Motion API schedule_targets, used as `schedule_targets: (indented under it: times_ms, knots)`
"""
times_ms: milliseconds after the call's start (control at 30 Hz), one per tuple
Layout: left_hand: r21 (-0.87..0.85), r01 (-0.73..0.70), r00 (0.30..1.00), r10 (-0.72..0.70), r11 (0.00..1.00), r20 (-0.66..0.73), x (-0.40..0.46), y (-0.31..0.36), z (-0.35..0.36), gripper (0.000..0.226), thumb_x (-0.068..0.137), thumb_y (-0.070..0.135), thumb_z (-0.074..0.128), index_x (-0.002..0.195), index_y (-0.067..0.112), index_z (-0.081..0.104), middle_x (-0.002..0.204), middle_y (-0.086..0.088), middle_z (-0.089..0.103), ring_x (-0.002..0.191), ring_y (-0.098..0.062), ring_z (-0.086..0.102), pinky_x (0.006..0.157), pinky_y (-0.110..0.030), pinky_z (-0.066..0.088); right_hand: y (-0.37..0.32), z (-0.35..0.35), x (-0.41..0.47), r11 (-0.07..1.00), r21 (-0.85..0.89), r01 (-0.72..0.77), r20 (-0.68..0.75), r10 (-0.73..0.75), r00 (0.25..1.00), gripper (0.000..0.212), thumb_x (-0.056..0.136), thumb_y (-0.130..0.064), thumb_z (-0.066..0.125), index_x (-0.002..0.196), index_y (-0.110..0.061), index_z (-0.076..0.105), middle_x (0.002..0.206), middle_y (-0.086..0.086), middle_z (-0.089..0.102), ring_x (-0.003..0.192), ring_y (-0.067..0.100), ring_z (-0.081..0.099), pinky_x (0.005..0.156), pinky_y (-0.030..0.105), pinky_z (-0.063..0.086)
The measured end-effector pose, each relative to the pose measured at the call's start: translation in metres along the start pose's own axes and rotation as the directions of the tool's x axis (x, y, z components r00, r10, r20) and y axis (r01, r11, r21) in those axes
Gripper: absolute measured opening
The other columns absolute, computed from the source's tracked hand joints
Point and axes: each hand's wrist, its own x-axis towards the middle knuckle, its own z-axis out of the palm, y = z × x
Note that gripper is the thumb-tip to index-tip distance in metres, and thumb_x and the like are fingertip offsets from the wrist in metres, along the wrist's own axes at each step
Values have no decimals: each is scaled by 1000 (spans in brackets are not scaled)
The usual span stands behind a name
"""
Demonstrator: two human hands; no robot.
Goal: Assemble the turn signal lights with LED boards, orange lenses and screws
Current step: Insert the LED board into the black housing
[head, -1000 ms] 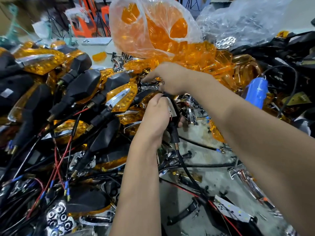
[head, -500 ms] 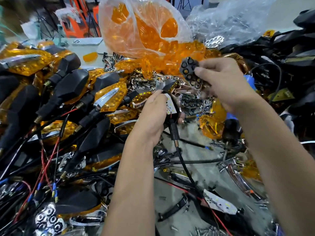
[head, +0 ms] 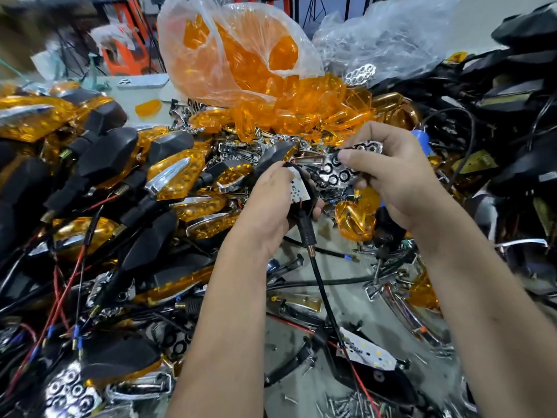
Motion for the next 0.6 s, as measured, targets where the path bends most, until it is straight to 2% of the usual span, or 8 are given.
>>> schedule_targets:
  times_ms: [100, 200, 267, 300, 367, 400, 500, 600]
  knots:
    - [-29, 5, 1000, -4, 1000, 21, -1, 0, -1, 25, 107, 8, 32, 101, 5, 56, 77, -11, 60, 57, -27, 60, 53, -33, 53, -4, 8, 0, 994, 28, 106, -84, -103, 991, 28, 74, -1, 56, 58, -16, 38, 87, 9, 68, 77, 23, 50, 63, 34, 42]
    - [-38, 1, 998, 1, 999, 61, -2, 1, -1, 24, 107, 7, 33, 100, 5, 55, 80, -13, 59, 58, -27, 57, 54, -33, 52, -6, 14, -1, 991, 63, 119, -63, -115, 991, 33, 77, -5, 54, 54, -23, 42, 70, 8, 62, 67, 23, 45, 59, 33, 37]
    - [-26, 1, 997, 1, 1000, 82, -3, 1, -1, 23, 107, 8, 32, 101, 5, 54, 82, -15, 59, 58, -28, 57, 53, -34, 52, -4, 16, -3, 995, 29, 94, -35, -93, 995, 37, 90, -27, 66, 62, -9, 50, 68, 14, 52, 62, 22, 40, 54, 31, 35]
    - [-20, -1, 996, 3, 1000, 92, -3, 1, -1, 24, 107, 8, 32, 100, 5, 54, 83, -15, 59, 58, -28, 58, 54, -34, 52, -4, 17, -3, 997, 27, 75, -8, -75, 997, 57, 90, -45, 70, 71, 4, 49, 71, 21, 47, 60, 21, 38, 51, 30, 34]
    - [-6, -19, 993, 19, 1000, 115, -3, 0, -2, 25, 106, 7, 32, 98, 5, 55, 83, -15, 59, 60, -29, 58, 55, -35, 52, -6, 19, -5, 998, 53, 36, 45, -39, 998, 86, 80, -71, 72, 83, 11, 49, 78, 27, 41, 59, 18, 37, 47, 26, 32]
    - [0, -34, 991, 34, 999, 127, -3, 0, -2, 25, 106, 6, 31, 98, 5, 55, 84, -16, 59, 61, -29, 58, 56, -36, 53, -7, 19, -5, 998, 59, 27, 62, -31, 998, 89, 76, -75, 72, 87, 11, 50, 79, 26, 42, 59, 16, 40, 46, 24, 33]
    - [11, -88, 982, 85, 996, 168, -5, 0, -1, 28, 106, 8, 29, 112, 7, 56, 85, -16, 62, 65, -28, 60, 60, -38, 53, -8, 18, -5, 996, 84, 15, 117, -25, 993, 75, 82, -66, 75, 92, 6, 54, 76, 16, 53, 58, 21, 52, 46, 22, 39]
    - [33, -155, 970, 146, 987, 194, -5, 0, -1, 29, 109, 11, 25, 113, 8, 54, 84, -14, 64, 67, -26, 61, 64, -39, 53, -8, 20, -5, 991, 101, 87, 74, -95, 993, 69, 76, -66, 75, 92, -2, 53, 75, 21, 48, 58, 23, 43, 49, 21, 36]
